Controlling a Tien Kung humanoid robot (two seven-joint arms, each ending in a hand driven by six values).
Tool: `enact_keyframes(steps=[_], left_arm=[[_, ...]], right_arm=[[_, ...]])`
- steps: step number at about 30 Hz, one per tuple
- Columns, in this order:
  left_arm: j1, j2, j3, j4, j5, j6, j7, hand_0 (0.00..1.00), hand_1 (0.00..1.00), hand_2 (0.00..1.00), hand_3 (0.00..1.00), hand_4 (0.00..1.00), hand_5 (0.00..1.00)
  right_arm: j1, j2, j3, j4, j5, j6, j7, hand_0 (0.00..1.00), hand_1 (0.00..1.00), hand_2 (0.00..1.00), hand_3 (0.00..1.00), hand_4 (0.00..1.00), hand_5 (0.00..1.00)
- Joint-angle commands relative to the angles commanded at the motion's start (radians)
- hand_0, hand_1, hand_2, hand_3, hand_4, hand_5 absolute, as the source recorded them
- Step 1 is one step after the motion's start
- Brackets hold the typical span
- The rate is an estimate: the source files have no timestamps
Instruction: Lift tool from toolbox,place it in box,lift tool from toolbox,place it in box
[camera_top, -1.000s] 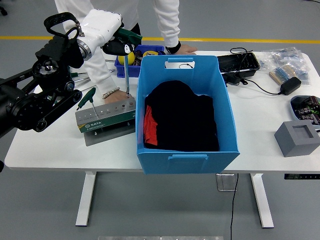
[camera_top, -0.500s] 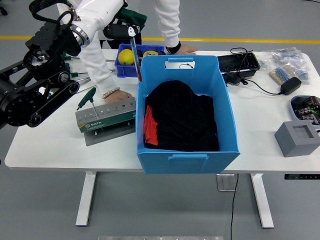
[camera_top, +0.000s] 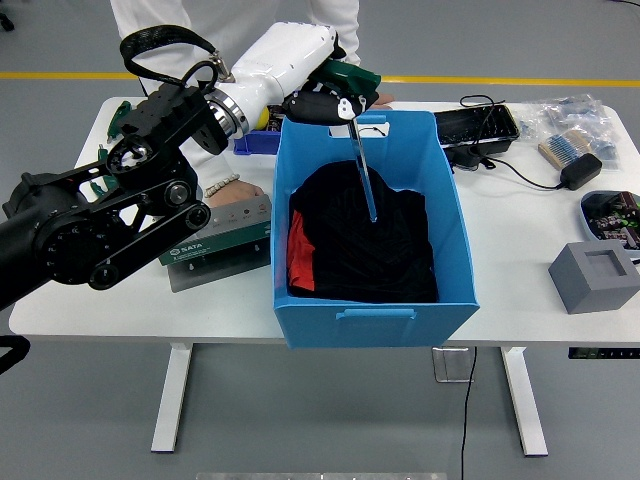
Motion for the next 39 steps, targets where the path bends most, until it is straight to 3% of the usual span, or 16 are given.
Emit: enact_keyframes(steps=[6,11,12,28,30,33,35,36,39], left_arm=[[-0.004,-0.037,0.064,0.098,-0.093,-0.04,-0.056,0.135,0.002,0.025,0.041,0.632,0.55],[-0.017,-0.062,0.098,0.199,-0.128,-0.079,-0.066,0.135,0.002,0.025,0.041,0.632,0.55],[-0.021,-0.067,0.105,0.212,-0.13,-0.09,-0.065,0.161,0.017,0.074,0.092,0.62,0.541],[-0.061,-0.132,0.197,0.34,-0.185,-0.216,-0.082,0.177,0.027,0.091,0.115,0.643,0.563],[-0.067,-0.142,0.207,0.344,-0.186,-0.222,-0.088,0.214,0.086,0.144,0.168,0.684,0.593],[-0.074,-0.16,0.228,0.345,-0.183,-0.217,-0.105,0.214,0.086,0.144,0.168,0.684,0.593],[-0.069,-0.166,0.241,0.347,-0.189,-0.176,-0.142,0.214,0.086,0.144,0.168,0.684,0.593],[-0.065,-0.168,0.245,0.351,-0.19,-0.152,-0.164,0.398,0.396,0.489,0.576,0.866,0.678],[-0.057,-0.17,0.253,0.362,-0.184,-0.113,-0.205,0.398,0.396,0.489,0.576,0.866,0.678]], right_arm=[[0.007,-0.004,0.001,-0.001,-0.002,0.002,0.0,0.643,0.624,0.702,0.55,0.781,0.673],[0.008,-0.006,0.001,-0.001,-0.003,0.002,0.0,0.643,0.624,0.702,0.55,0.781,0.673],[0.008,-0.007,0.002,-0.001,-0.005,0.002,0.0,0.643,0.622,0.702,0.551,0.781,0.673],[0.014,-0.011,0.027,-0.004,-0.044,0.003,-0.009,0.643,0.624,0.702,0.551,0.779,0.67],[0.014,-0.011,0.03,-0.005,-0.049,0.003,-0.01,0.643,0.624,0.702,0.55,0.779,0.67],[0.016,-0.012,0.037,-0.005,-0.06,0.003,-0.013,0.643,0.624,0.702,0.55,0.779,0.67],[0.015,-0.012,0.042,-0.006,-0.069,0.003,-0.015,0.643,0.624,0.702,0.55,0.779,0.67],[0.015,-0.012,0.042,-0.006,-0.068,0.003,-0.015,0.644,0.624,0.701,0.55,0.779,0.67],[0.015,-0.012,0.04,-0.007,-0.062,0.002,-0.012,0.644,0.624,0.701,0.55,0.779,0.67]])
